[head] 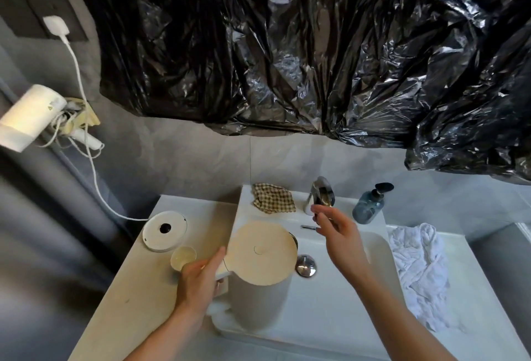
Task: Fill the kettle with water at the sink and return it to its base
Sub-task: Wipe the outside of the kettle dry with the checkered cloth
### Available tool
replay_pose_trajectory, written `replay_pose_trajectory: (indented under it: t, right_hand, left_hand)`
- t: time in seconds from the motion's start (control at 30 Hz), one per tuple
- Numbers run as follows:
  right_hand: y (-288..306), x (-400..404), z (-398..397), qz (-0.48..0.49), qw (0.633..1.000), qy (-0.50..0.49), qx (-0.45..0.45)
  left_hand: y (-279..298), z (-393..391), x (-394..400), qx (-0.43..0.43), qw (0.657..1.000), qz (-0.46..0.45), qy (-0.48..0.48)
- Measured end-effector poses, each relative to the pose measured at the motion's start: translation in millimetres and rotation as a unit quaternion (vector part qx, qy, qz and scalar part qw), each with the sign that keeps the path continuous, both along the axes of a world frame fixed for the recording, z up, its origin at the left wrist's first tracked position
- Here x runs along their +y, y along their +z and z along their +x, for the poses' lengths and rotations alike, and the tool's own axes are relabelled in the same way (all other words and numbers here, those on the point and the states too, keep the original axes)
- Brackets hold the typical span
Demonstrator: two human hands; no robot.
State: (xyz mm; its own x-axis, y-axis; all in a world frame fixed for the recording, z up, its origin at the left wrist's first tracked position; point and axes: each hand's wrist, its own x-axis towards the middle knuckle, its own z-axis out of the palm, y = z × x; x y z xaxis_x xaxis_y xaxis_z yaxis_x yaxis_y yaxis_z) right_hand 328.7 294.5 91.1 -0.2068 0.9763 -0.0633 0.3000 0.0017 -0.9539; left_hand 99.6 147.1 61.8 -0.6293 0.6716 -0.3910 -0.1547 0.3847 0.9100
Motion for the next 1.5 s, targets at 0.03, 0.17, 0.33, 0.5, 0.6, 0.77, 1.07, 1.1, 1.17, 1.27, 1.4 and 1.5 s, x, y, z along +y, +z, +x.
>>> replay_pose_trajectory:
  t: [0.03,0.17,0.33,0.5,0.6,0.77,1.07,1.1,1.17,1.27,1.4,1.5]
  right_hand:
    - [-8.4,12.8,-12.2,-0.007,1.000,0.024,-0.012]
    - [-40.7,59.9,-72.5,-0.042,0.988,0.106,-0.102]
    - [-98.0,101.4,-127.3,-0.001,0.940,0.162,-0.300]
    - [-148.0,131.4,-149.2,0.003,0.894,0.197,-0.403]
    - [-157.0,132.3,-151.1,0.040,0.867,0.185,-0.461]
    - [-155.1,122.8,-138.8,0.108,0.863,0.141,-0.472]
    - [-86.8,66.5,-111.8,0.025,0.977,0.042,-0.208]
    - [-79.0,57.5,-105.0,-0.003,0.983,0.039,-0.180]
    - [-60.3,38.5,-96.2,-0.059,0.994,0.008,-0.092]
    - [-20.0,-6.5,-95.9,-0.125,0.988,-0.043,0.080]
    - [10.6,-83.6,-118.2,-0.117,0.978,-0.044,0.169]
    - [1.4,-131.4,-145.6,-0.031,0.981,-0.034,0.188]
  left_hand:
    - [6.2,-7.1,-2.4,0.000,1.000,0.017,0.012]
    - [16.7,-34.6,-14.3,-0.047,0.995,0.031,0.083]
    - [25.1,-45.9,-20.8,-0.067,0.992,0.064,0.091]
    - [46.2,-50.1,-16.7,0.001,0.993,0.109,0.046]
    - [55.9,-62.9,-19.6,0.016,0.993,0.106,0.048]
    - [60.6,-74.2,-33.9,-0.010,0.993,0.092,0.069]
    - [53.7,-90.2,-41.7,-0.004,0.990,0.095,0.101]
    - [50.9,-94.3,-41.1,0.000,0.990,0.092,0.104]
    - [46.8,-102.1,-39.7,-0.004,0.991,0.082,0.107]
    - [46.7,-108.7,-36.3,-0.011,0.991,0.062,0.118]
    - [57.2,-108.3,-25.9,-0.034,0.989,0.055,0.135]
    - [67.6,-104.8,-18.0,-0.043,0.988,0.071,0.130]
